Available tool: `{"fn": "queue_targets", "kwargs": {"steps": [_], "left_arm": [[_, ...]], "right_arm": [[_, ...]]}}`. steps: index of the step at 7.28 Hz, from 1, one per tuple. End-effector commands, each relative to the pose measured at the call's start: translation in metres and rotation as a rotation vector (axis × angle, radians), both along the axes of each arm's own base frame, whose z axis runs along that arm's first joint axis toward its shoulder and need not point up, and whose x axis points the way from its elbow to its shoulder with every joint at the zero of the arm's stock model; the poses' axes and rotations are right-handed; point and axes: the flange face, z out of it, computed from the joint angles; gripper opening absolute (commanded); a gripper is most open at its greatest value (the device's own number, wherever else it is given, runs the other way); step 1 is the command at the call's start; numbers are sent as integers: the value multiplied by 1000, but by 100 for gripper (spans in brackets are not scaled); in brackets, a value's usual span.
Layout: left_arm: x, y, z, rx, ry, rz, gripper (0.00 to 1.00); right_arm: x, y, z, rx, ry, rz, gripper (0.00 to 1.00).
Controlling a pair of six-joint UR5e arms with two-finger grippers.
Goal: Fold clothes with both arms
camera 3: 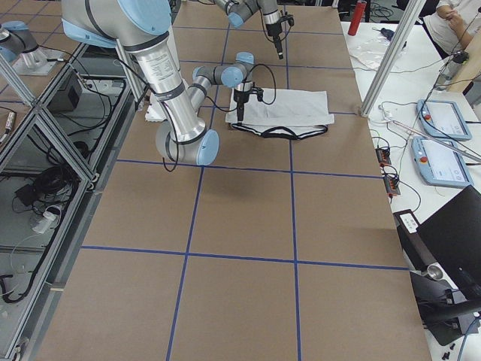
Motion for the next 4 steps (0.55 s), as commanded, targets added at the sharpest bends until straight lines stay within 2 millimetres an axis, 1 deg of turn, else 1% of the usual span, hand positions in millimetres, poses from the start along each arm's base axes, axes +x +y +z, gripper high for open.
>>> {"fn": "queue_targets", "kwargs": {"steps": [1,3,4], "left_arm": [[1,-1,2,-3,-3,0,100],[0,0,0,-1,-1,0,100],[-1,1,-2,1,5,1,100]], "right_arm": [[-1,0,-4,4,-9,-5,100],[-2,1,-7,7,-16,-7,100],[-3,4,-5,5,-12,-11,100]]}}
